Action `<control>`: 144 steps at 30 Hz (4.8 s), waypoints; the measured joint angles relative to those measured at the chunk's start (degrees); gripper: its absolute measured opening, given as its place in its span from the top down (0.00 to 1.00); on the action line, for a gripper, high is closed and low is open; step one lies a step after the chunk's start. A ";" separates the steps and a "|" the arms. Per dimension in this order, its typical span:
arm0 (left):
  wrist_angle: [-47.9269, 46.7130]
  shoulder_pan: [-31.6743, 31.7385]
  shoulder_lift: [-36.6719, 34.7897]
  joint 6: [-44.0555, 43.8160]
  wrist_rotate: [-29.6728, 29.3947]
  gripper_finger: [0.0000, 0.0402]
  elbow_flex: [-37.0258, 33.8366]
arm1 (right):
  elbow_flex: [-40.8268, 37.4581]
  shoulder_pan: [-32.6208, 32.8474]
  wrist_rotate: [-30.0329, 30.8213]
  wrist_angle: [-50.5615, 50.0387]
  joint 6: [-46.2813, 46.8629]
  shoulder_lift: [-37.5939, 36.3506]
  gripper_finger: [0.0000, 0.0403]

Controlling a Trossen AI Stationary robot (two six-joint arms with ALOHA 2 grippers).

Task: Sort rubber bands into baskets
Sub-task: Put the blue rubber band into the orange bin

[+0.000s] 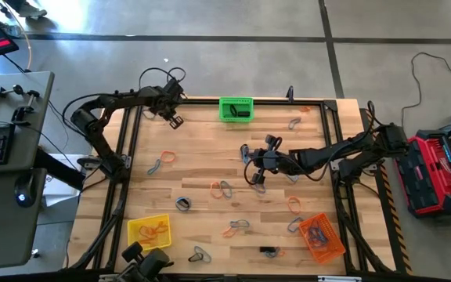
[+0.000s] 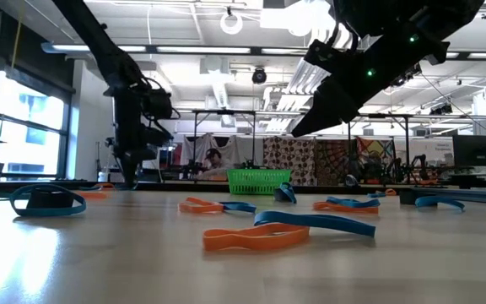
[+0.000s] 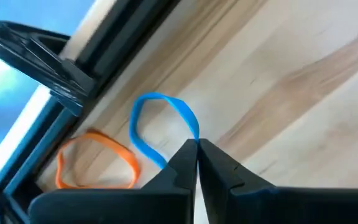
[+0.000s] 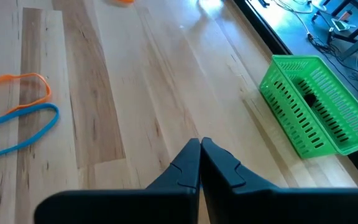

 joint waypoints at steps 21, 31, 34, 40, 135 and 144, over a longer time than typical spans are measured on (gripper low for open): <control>1.53 -16.61 -15.56 -3.23 23.64 1.00 0.05 | 0.00 0.00 -0.27 6.46 0.05 0.00 0.99; 12.46 -23.46 -15.26 -4.13 37.90 1.00 0.05 | 0.00 0.00 -0.23 10.92 1.56 0.08 0.76; 14.31 -25.42 -14.51 -3.32 41.96 1.00 0.08 | 0.00 0.00 0.12 14.11 0.85 0.41 0.70; 19.60 -28.73 -12.11 -3.77 44.65 1.00 0.12 | 0.00 0.00 2.77 18.11 -3.42 0.61 0.68; 65.85 -39.08 -14.23 -5.63 26.34 0.79 -17.43 | 36.11 29.09 -11.42 -82.77 55.39 -5.11 1.00; 65.82 -38.66 -14.23 -4.73 26.30 0.79 -17.43 | 36.09 38.62 -23.92 -90.25 76.80 -2.76 1.00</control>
